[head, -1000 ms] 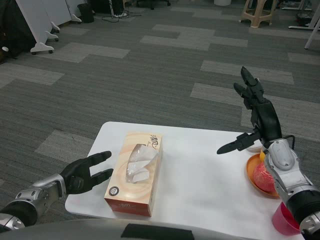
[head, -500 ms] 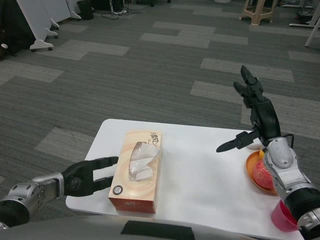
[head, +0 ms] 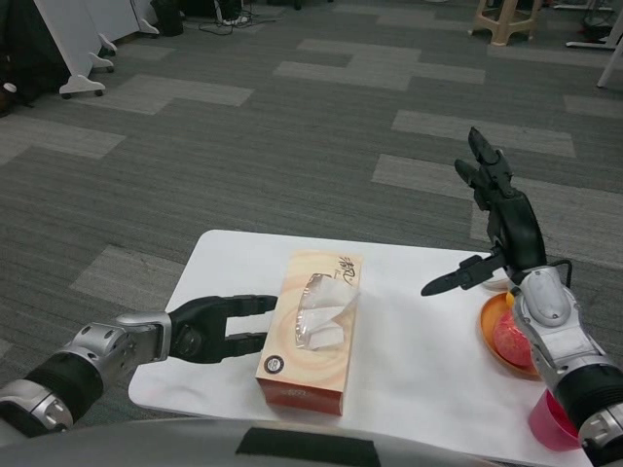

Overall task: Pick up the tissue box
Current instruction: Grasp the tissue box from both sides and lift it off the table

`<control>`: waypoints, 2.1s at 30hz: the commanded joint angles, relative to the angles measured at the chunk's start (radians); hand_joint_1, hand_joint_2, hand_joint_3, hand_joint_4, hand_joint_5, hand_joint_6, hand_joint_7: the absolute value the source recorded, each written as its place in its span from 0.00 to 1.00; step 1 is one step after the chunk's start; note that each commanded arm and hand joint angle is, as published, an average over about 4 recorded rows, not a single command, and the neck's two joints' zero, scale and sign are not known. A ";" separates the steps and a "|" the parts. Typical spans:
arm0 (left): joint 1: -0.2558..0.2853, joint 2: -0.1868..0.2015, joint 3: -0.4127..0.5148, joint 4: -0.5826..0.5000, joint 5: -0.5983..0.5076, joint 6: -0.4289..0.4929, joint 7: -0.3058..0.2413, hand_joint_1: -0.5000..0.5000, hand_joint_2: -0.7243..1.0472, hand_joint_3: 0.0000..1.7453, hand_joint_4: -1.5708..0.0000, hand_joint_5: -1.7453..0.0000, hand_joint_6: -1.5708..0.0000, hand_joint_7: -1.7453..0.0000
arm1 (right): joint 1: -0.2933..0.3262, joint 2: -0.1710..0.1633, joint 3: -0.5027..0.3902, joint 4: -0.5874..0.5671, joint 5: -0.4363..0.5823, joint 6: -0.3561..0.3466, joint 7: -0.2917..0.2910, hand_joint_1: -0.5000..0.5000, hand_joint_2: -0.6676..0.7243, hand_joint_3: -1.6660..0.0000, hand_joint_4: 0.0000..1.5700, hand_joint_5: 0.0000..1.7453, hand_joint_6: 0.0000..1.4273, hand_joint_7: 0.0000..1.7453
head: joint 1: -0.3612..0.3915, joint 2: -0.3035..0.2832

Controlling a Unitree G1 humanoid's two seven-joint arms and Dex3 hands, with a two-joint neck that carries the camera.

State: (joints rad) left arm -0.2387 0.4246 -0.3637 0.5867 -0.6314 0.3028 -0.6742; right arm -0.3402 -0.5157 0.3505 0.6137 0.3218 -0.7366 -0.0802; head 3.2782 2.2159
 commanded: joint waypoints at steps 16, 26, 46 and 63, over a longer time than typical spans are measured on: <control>-0.063 -0.035 -0.087 0.037 -0.001 -0.026 0.001 1.00 0.09 0.05 1.00 1.00 1.00 1.00 | 0.003 -0.004 0.008 -0.003 0.011 0.002 -0.001 0.04 0.60 0.90 0.02 0.22 0.00 0.04 | -0.015 0.000; -0.044 -0.007 -0.116 0.008 -0.021 -0.001 -0.002 1.00 0.08 0.05 1.00 1.00 1.00 1.00 | 0.006 -0.007 0.031 -0.002 0.015 0.040 0.031 0.04 0.55 0.90 0.02 0.28 0.00 0.04 | -0.036 0.003; 0.029 0.006 -0.106 -0.042 -0.040 0.023 -0.002 1.00 0.09 0.05 1.00 1.00 1.00 1.00 | 0.006 -0.037 0.069 0.170 0.018 0.071 0.074 0.04 0.53 0.90 0.03 0.28 0.00 0.04 | -0.062 0.005; -0.011 -0.031 -0.023 0.024 -0.041 -0.006 0.000 1.00 0.10 0.05 1.00 1.00 1.00 1.00 | 0.012 -0.060 0.105 0.115 0.023 0.121 0.196 0.04 0.44 0.90 0.07 0.33 0.00 0.09 | -0.085 -0.029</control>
State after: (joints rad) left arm -0.2322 0.3888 -0.3963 0.5962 -0.6690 0.3047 -0.6758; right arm -0.3354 -0.5680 0.4543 0.7398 0.3392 -0.6251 0.1098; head 3.1939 2.1883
